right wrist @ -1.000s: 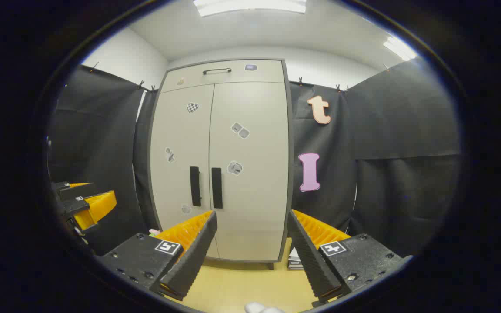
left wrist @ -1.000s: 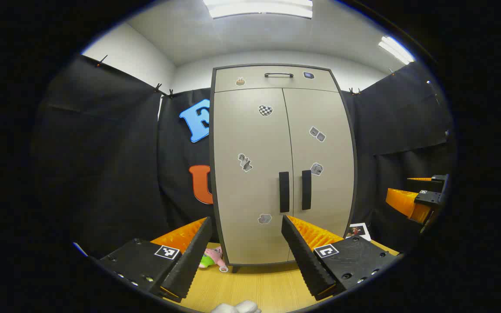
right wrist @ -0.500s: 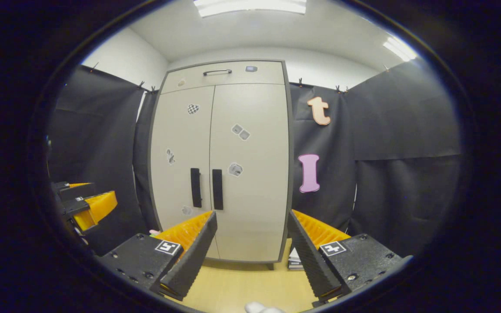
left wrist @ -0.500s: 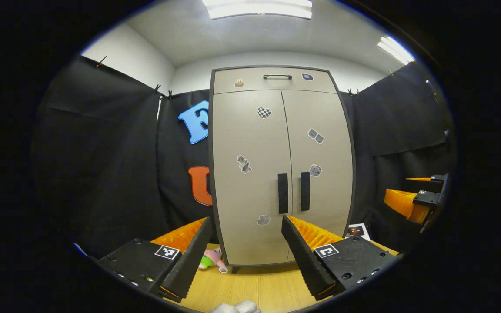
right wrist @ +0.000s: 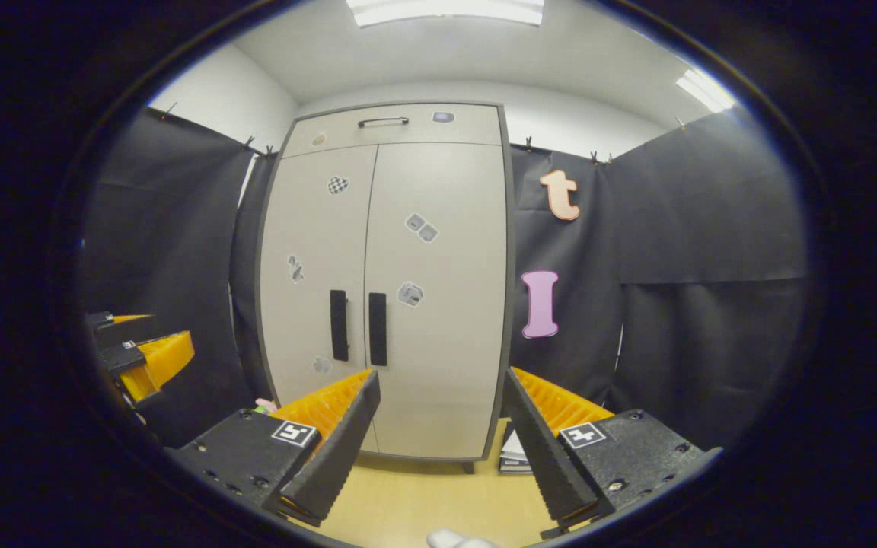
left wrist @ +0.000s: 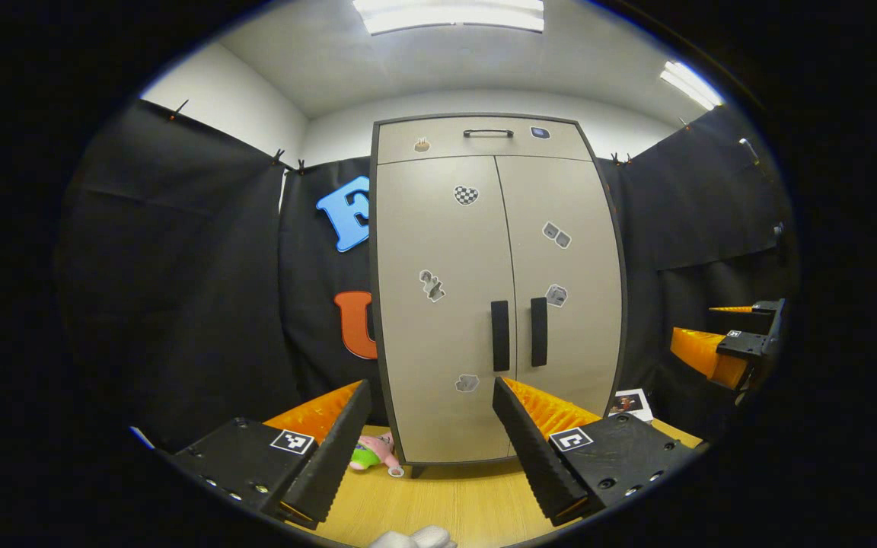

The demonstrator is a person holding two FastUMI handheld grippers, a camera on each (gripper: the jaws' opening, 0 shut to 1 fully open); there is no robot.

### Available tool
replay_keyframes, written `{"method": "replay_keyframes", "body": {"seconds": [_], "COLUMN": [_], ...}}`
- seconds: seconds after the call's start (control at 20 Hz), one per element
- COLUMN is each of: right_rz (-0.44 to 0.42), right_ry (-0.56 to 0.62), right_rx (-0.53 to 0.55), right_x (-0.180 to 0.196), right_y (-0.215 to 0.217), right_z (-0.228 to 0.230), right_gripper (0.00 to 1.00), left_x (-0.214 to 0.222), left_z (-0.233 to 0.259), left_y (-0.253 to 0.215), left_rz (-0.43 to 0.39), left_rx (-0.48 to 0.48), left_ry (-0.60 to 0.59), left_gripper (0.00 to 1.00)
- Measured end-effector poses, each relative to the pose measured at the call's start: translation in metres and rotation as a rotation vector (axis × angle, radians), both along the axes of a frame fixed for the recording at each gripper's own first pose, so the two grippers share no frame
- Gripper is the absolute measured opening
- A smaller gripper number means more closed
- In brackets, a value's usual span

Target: Open the right door of the double-door shoe cabinet with the right hand, and open the left door with the left hand.

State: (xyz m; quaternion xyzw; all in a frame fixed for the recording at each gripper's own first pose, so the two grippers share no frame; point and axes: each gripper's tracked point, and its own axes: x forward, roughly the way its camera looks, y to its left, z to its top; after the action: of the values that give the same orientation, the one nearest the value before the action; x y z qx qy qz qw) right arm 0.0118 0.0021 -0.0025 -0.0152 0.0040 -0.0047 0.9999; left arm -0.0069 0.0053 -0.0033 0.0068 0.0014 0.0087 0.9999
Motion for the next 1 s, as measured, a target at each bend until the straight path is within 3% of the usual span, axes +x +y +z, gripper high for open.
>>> {"method": "replay_keyframes", "body": {"seconds": [0.35, 1.0], "right_rz": [0.009, 0.048], "right_ry": [-0.001, 0.018], "right_rx": [-0.012, -0.002], "right_x": [0.048, 0.215], "right_y": [0.018, 0.091], "right_z": [-0.002, -0.006], "right_gripper": [1.0, 1.0], "left_x": [-0.011, -0.023], "left_z": [-0.007, -0.009], "left_y": [0.01, 0.026], "left_rz": [0.024, 0.101], "left_rx": [-0.005, -0.021], "left_ry": [0.015, 0.039], "left_gripper": [0.96, 0.96]}}
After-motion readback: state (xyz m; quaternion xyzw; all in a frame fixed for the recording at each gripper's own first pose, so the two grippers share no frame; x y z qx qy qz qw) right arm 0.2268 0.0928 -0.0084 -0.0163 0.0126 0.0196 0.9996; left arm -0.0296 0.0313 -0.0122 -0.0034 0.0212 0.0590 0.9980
